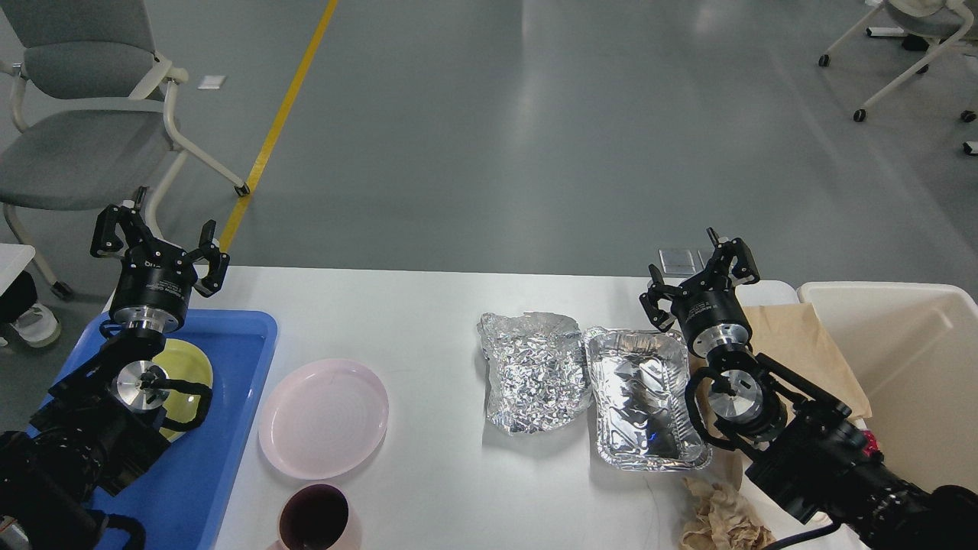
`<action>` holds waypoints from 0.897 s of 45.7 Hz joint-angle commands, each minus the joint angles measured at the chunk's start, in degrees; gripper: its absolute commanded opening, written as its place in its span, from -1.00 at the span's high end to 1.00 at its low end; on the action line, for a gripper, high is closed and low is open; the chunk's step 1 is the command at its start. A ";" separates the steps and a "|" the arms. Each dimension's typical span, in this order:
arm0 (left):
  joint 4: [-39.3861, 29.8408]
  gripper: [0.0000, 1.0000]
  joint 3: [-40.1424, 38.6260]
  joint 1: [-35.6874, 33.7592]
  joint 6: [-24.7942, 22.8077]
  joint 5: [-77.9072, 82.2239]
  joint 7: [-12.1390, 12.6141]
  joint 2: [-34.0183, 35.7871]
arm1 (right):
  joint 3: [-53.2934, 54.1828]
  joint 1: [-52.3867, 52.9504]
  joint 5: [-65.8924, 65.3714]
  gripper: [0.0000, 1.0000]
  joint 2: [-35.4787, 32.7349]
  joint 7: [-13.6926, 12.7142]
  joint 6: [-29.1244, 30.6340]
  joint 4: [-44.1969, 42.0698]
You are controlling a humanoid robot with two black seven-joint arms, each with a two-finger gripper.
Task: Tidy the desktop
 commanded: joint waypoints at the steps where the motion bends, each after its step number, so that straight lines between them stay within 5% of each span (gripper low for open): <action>1: 0.01 -0.92 -0.03 0.09 0.00 0.09 0.00 -0.08 | 0.00 0.00 0.02 -1.00 -0.02 0.00 0.02 0.00; 28: 0.01 -0.92 2.07 -0.17 1.05 0.88 0.53 -0.35 | 0.00 0.00 0.02 -1.00 -0.02 0.00 0.02 0.00; 41: 0.10 -0.92 29.29 -6.67 3.16 2.64 0.97 3.61 | 0.00 0.00 0.02 -1.00 0.07 0.00 0.02 0.09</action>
